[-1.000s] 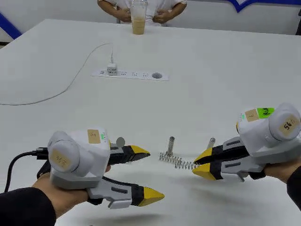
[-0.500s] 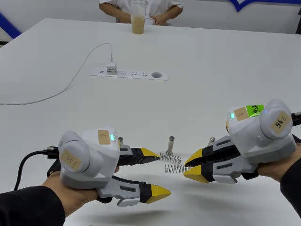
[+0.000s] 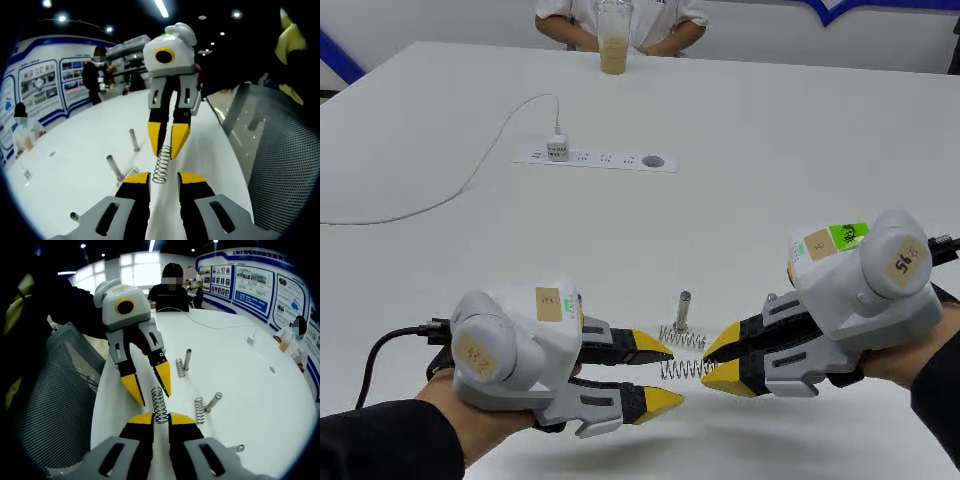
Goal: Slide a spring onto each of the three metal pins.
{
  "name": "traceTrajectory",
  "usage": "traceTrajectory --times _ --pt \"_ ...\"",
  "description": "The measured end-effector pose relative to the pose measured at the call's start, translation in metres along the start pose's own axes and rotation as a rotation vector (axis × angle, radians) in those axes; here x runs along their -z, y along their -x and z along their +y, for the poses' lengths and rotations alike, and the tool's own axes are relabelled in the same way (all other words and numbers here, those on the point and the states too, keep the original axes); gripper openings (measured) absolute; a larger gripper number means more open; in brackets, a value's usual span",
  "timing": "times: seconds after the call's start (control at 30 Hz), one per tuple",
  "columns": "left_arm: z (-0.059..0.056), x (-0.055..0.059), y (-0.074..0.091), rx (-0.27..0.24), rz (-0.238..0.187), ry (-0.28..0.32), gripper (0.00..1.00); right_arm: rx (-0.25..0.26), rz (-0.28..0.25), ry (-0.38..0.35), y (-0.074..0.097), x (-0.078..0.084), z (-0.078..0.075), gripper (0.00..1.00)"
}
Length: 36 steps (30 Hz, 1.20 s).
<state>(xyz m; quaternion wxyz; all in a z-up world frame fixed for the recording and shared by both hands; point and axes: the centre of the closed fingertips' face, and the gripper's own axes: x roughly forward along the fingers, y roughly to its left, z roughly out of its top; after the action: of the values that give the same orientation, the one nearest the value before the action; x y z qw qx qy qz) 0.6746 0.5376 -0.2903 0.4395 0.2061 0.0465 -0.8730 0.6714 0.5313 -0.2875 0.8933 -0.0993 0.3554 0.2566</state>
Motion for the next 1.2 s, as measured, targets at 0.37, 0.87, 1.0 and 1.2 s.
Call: traceTrajectory --times 0.37,0.87,1.0,1.2 --pt "-0.001 0.000 0.000 0.003 0.003 -0.031 0.12 -0.011 0.010 0.012 0.002 -0.005 0.006 0.12" --pt "-0.002 0.001 0.000 0.002 0.006 -0.034 0.11 0.000 -0.023 0.067 0.008 -0.032 0.013 0.12" --pt "-0.002 0.000 0.000 0.003 0.000 -0.032 0.11 0.002 -0.029 0.078 0.009 -0.038 0.014 0.12" --pt "-0.004 -0.003 -0.002 0.009 -0.008 -0.030 0.11 0.005 -0.028 0.092 0.008 -0.042 0.016 0.12"
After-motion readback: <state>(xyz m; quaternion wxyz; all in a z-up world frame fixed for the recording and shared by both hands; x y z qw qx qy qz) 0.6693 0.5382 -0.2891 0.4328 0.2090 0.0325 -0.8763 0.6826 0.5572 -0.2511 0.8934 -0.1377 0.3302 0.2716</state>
